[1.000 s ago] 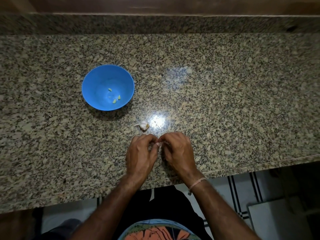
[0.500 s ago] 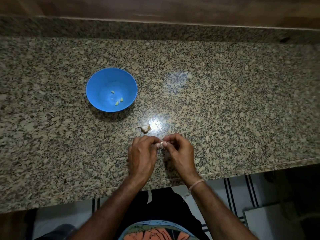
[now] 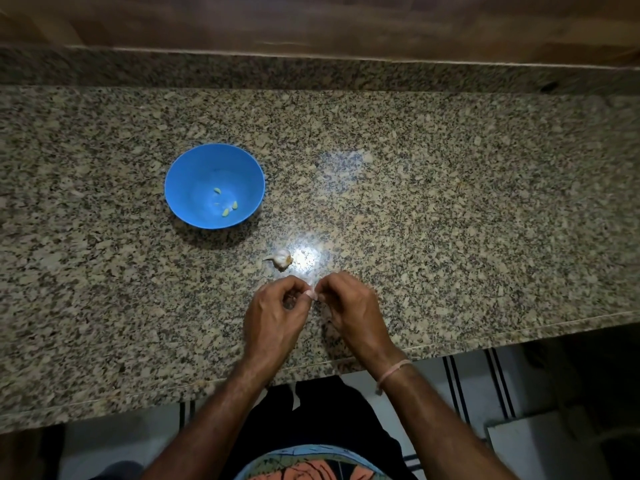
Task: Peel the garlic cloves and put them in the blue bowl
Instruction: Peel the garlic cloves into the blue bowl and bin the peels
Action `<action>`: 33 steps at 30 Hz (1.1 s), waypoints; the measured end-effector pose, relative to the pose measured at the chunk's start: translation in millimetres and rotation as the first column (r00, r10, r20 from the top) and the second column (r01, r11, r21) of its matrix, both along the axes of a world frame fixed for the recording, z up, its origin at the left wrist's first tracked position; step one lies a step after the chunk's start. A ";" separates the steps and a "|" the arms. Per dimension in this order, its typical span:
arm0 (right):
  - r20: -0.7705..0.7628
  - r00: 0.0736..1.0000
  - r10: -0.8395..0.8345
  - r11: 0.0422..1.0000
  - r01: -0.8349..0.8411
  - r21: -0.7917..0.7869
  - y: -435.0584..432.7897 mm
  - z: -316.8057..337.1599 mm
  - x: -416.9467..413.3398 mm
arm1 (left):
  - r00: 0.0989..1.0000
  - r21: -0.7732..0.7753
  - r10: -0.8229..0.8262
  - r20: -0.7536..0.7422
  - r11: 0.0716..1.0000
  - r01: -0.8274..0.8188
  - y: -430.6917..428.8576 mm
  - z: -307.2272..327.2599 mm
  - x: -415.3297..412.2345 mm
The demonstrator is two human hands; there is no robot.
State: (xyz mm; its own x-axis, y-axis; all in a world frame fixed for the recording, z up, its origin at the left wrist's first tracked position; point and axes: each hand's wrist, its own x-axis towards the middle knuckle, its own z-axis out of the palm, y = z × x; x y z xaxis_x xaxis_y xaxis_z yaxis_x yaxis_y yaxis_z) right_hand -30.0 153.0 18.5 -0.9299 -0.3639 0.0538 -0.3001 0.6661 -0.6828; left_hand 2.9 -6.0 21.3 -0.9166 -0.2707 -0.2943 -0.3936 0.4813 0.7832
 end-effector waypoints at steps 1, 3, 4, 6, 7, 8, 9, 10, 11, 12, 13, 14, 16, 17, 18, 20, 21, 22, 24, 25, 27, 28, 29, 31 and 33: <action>-0.013 1.000 0.008 1.000 -0.008 0.028 1.4 -3.2 -0.8 | 1.000 -0.014 0.027 0.015 1.000 -0.026 -0.1 -1.2 -0.7; -0.015 1.000 0.026 0.998 -0.025 0.057 5.0 -6.8 -3.5 | 0.997 -0.014 0.079 0.026 0.997 -0.079 0.0 -2.7 -0.5; -0.019 0.999 0.034 0.997 -0.033 0.071 6.5 -7.2 -5.7 | 0.995 -0.013 0.094 0.022 0.996 -0.094 0.8 -2.2 -1.0; -0.012 0.999 0.047 0.997 -0.046 0.054 9.2 -7.4 -11.3 | 0.993 -0.011 0.113 0.027 0.994 -0.113 4.2 -0.7 -2.3; 0.036 0.999 0.033 0.999 -0.033 -0.010 9.2 -6.1 -13.4 | 0.992 -0.019 0.118 0.033 0.993 -0.118 6.7 0.2 -3.2; 0.120 0.993 0.002 0.995 0.009 -0.097 8.9 -3.2 -14.3 | 0.992 -0.038 0.120 0.038 0.992 -0.118 10.0 2.1 -3.8; 0.230 0.973 -0.026 0.981 0.070 -0.184 8.5 -0.7 -15.1 | 0.992 -0.065 0.117 0.039 0.991 -0.115 13.1 3.7 -4.3; 0.332 0.943 -0.039 0.959 0.129 -0.253 8.4 1.2 -15.3 | 0.993 -0.101 0.109 0.037 0.989 -0.105 16.3 5.8 -4.3; 0.404 0.913 -0.047 0.939 0.179 -0.295 8.2 2.1 -14.9 | 0.995 -0.145 0.091 0.031 0.986 -0.086 19.3 7.8 -4.2; 0.449 0.892 -0.050 0.926 0.210 -0.315 8.7 3.1 -13.8 | 0.998 -0.188 0.066 0.022 0.980 -0.060 22.2 9.5 -3.3; 0.482 0.875 -0.045 0.916 0.228 -0.329 9.5 3.7 -13.5 | 0.999 -0.221 0.046 0.015 0.974 -0.041 25.2 10.4 -2.8; 0.506 0.862 -0.036 0.911 0.236 -0.337 10.7 4.5 -14.8 | 0.999 -0.237 0.039 0.014 0.971 -0.035 28.0 11.0 -2.8; 0.549 0.836 -0.013 0.904 0.244 -0.351 12.8 6.0 -19.5 | 0.997 -0.194 0.064 0.030 0.979 -0.057 32.2 10.3 -3.5; 0.566 0.825 -0.005 0.900 0.250 -0.356 13.5 6.3 -21.3 | 0.994 -0.126 0.099 0.043 0.988 -0.093 34.3 7.6 -3.6; 0.569 0.822 -0.004 0.899 0.251 -0.358 13.2 7.2 -22.4 | 0.986 -0.023 0.154 0.067 0.988 -0.153 36.1 5.6 -4.3; 0.551 0.834 -0.011 0.894 0.255 -0.368 12.0 7.8 -24.6 | 0.945 0.246 0.284 0.164 0.916 -0.318 41.5 1.7 -6.2; 0.545 0.838 -0.012 0.887 0.260 -0.382 11.2 7.5 -24.9 | 0.918 0.348 0.328 0.222 0.853 -0.389 44.6 0.9 -6.3; 0.547 0.837 -0.012 0.876 0.272 -0.398 10.0 7.8 -24.8 | 0.896 0.415 0.357 0.265 0.797 -0.440 47.4 0.6 -6.4; 0.602 0.798 -0.004 0.841 0.328 -0.430 7.9 10.7 -23.8 | 0.876 0.474 0.388 0.288 0.737 -0.482 51.2 2.7 -7.8; 0.655 0.756 0.014 0.809 0.376 -0.451 7.2 13.0 -23.1 | 0.879 0.468 0.388 0.277 0.745 -0.476 52.3 3.6 -8.3; 0.741 0.668 0.060 0.732 0.476 -0.488 7.1 16.7 -22.3 | 0.911 0.359 0.351 0.215 0.840 -0.408 54.2 4.5 -7.8; 0.759 0.648 0.061 0.713 0.504 -0.488 6.7 17.6 -23.1 | 0.930 0.277 0.324 0.172 0.890 -0.361 55.6 5.1 -7.3; 0.753 0.656 0.037 0.723 0.503 -0.474 6.0 17.8 -24.6 | 0.945 0.195 0.299 0.129 0.927 -0.320 57.2 5.4 -6.5; 0.654 0.755 -0.045 0.819 0.403 -0.409 6.3 11.3 -28.8 | 0.957 0.093 0.285 0.058 0.952 -0.290 58.3 5.3 -6.5; 0.513 0.856 -0.058 0.908 0.259 -0.330 9.4 4.1 -31.5 | 0.952 0.074 0.307 0.011 0.949 -0.307 56.2 7.3 -7.8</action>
